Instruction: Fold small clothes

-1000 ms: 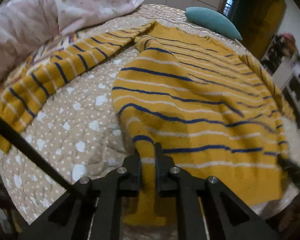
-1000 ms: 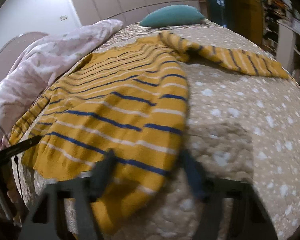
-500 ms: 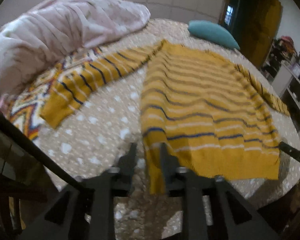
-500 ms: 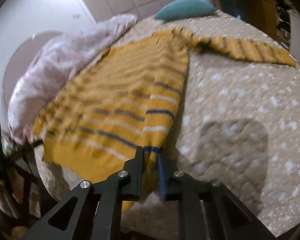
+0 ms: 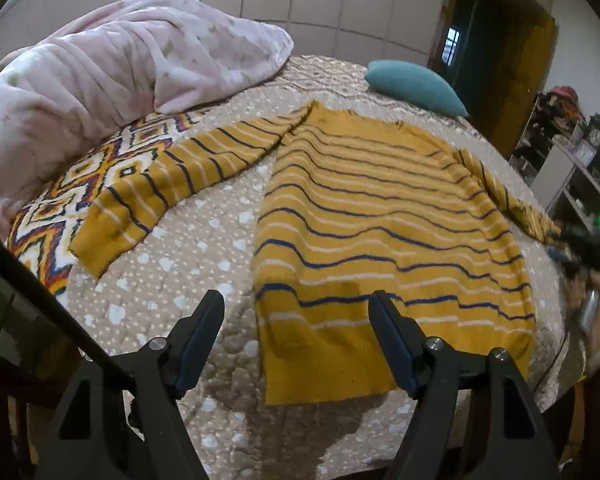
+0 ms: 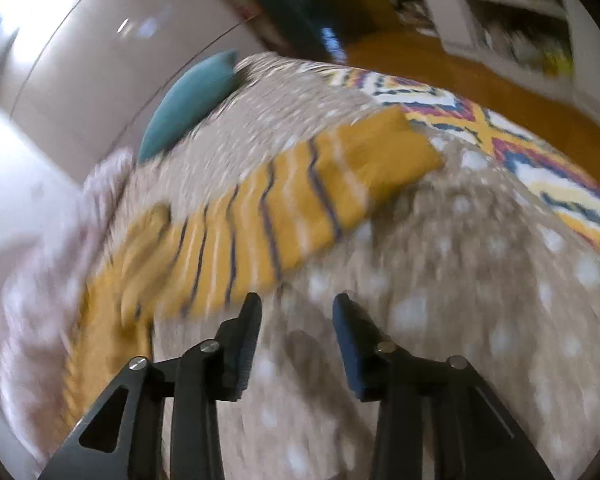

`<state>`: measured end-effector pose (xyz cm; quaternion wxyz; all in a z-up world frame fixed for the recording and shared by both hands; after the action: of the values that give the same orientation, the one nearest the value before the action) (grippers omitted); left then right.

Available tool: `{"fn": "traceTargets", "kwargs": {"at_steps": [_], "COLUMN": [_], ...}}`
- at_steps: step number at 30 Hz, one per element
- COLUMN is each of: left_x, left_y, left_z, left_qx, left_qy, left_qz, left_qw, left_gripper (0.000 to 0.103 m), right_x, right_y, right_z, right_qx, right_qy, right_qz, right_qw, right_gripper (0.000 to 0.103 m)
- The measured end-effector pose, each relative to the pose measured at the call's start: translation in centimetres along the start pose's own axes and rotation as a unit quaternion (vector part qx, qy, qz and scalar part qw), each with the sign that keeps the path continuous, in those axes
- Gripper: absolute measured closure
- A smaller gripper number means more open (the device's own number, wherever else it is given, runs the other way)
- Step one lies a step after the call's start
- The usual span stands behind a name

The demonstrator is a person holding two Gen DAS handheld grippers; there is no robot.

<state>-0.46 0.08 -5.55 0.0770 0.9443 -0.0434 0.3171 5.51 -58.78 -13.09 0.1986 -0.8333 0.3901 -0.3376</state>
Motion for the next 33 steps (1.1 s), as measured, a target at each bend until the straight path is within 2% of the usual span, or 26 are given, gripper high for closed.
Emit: {"fn": "traceTargets", "kwargs": {"at_steps": [2, 3, 4, 5, 6, 8, 12, 13, 16, 18, 21, 26, 30, 33], "left_x": [0.2, 0.4, 0.6, 0.8, 1.0, 1.6, 2.8, 3.1, 4.2, 5.1, 6.3, 9.1, 11.1, 11.4], "left_y": [0.3, 0.4, 0.5, 0.7, 0.9, 1.7, 3.2, 3.6, 4.5, 5.0, 5.2, 3.5, -0.7, -4.6], "left_z": [0.4, 0.6, 0.6, 0.6, 0.6, 0.6, 1.2, 1.5, 2.4, 3.3, 4.8, 5.8, 5.2, 5.0], "left_qx": [0.005, 0.008, 0.009, 0.007, 0.002, -0.006, -0.013, -0.018, -0.033, -0.044, -0.059, -0.076, -0.076, -0.082], "left_qy": [-0.003, -0.004, -0.005, -0.004, -0.002, 0.003, 0.012, 0.014, 0.025, 0.035, 0.045, 0.083, 0.135, 0.159], "left_qz": [0.003, 0.001, -0.002, -0.005, -0.007, -0.002, 0.018, 0.021, 0.024, 0.025, 0.018, 0.001, -0.044, -0.089], "left_qw": [1.0000, 1.0000, 0.9999, 1.0000, 1.0000, 1.0000, 0.9997, 0.9995, 0.9988, 0.9981, 0.9970, 0.9937, 0.9870, 0.9799], "left_gripper": [0.030, 0.030, 0.030, 0.030, 0.030, 0.030, 0.030, 0.030, 0.030, 0.030, 0.029, 0.029, 0.023, 0.022], "right_x": [1.6, 2.6, 3.3, 4.1, 5.4, 7.2, 14.0, 15.3, 17.1, 17.7, 16.5, 12.0, 5.6, 0.1], "right_y": [-0.2, -0.5, -0.9, -1.0, -1.4, -1.2, 2.4, 2.8, 2.4, 0.0, -4.2, -15.4, -26.6, -32.9], "right_z": [0.9, 1.5, 1.8, 1.9, 1.3, -0.5, -5.6, -6.4, -8.0, -8.3, -8.2, -4.1, 1.7, 6.1], "right_qx": [0.005, 0.011, 0.017, 0.025, 0.031, 0.007, -0.101, -0.116, -0.122, -0.136, -0.127, -0.077, -0.019, 0.010], "right_qy": [0.008, 0.007, 0.002, -0.003, 0.003, 0.036, 0.119, 0.128, 0.131, 0.133, 0.128, 0.081, 0.019, -0.029], "right_qz": [0.017, 0.023, 0.021, 0.018, 0.011, -0.006, 0.014, 0.020, 0.019, -0.015, -0.058, -0.133, -0.209, -0.252], "right_qw": [1.000, 1.000, 1.000, 1.000, 0.999, 0.999, 0.988, 0.985, 0.984, 0.982, 0.982, 0.985, 0.978, 0.967], "right_gripper": [0.058, 0.064, 0.090, 0.093, 0.094, 0.094, 0.094, 0.094, 0.095, 0.095, 0.095, 0.095, 0.095, 0.096]}}
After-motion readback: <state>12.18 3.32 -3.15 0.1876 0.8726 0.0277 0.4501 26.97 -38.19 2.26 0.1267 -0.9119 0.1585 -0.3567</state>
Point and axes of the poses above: each gripper's, at about its wrist camera, not at the fingertips, and z roughly the way its jaws point, y to its right, x to its top, the point moved 8 cm from there along z, roughly the way its jaws point, and after that the axes turned 3 degrees about -y, right-handed, at the moved point
